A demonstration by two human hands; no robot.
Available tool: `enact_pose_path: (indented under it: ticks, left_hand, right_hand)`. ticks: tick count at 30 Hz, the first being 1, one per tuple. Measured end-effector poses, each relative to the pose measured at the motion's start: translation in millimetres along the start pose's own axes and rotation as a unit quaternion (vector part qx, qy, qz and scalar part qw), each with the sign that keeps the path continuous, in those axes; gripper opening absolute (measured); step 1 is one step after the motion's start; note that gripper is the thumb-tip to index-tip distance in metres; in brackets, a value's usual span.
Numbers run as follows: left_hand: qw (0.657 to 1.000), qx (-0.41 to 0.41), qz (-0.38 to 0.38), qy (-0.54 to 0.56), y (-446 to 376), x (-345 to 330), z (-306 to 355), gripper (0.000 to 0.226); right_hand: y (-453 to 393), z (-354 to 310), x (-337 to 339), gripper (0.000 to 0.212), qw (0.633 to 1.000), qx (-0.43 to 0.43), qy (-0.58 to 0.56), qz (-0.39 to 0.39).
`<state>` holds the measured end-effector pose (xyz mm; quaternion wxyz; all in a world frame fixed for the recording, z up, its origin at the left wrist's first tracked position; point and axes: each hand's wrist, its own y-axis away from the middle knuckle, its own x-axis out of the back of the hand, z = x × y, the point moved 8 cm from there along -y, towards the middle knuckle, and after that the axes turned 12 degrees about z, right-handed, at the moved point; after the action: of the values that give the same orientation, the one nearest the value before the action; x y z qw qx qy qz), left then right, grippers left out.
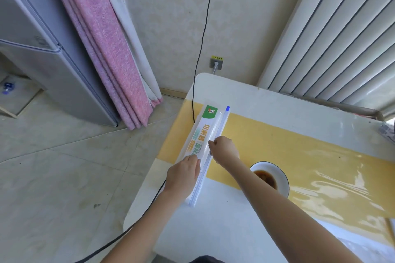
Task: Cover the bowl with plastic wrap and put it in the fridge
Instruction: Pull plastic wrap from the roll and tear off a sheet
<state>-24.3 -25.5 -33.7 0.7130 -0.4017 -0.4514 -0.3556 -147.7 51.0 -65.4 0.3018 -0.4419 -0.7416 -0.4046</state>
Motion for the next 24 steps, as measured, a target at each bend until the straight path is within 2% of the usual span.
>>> enact_pose_path:
  ticks: [3,5,7,9,12,17,20,24]
  left_hand:
    - [0.998,0.054,-0.029,-0.003,1.8,-0.6,-8.2,0.031]
    - [0.998,0.016,-0.032,-0.055,6.5,1.6,-8.0,0.038]
    - [0.995,-0.057,-0.031,-0.081,16.7,-3.9,-0.4,0.045]
    - [0.987,-0.121,0.018,-0.1,25.2,-11.0,5.8,0.043]
    - [0.981,-0.152,0.045,-0.114,31.7,-14.8,9.9,0.039]
    - [0.98,-0.157,0.083,-0.089,30.9,-7.5,5.4,0.032]
    - [0.986,-0.125,0.096,-0.054,32.0,1.4,-3.1,0.032]
    - [0.987,-0.12,0.096,-0.035,33.0,0.9,-1.7,0.032]
  right_hand:
    - [6.5,6.3,1.1,0.042,0.999,0.005,-0.025,0.019]
    - [11.9,14.8,-1.5,0.048,1.0,-0.002,-0.019,0.016]
    - [17.7,20.8,-6.9,0.053,1.0,-0.007,-0.013,-0.002]
    - [22.1,22.9,-11.8,0.056,1.0,-0.011,-0.016,-0.018]
    - [26.8,19.4,-13.9,0.054,0.999,-0.007,-0.029,-0.019]
    - [31.3,14.7,-10.9,0.052,0.999,0.01,-0.041,0.004]
    - [36.0,13.7,-4.0,0.055,0.998,0.01,-0.062,0.027]
    - [53.1,1.9,-14.9,0.065,0.994,-0.001,-0.086,-0.065]
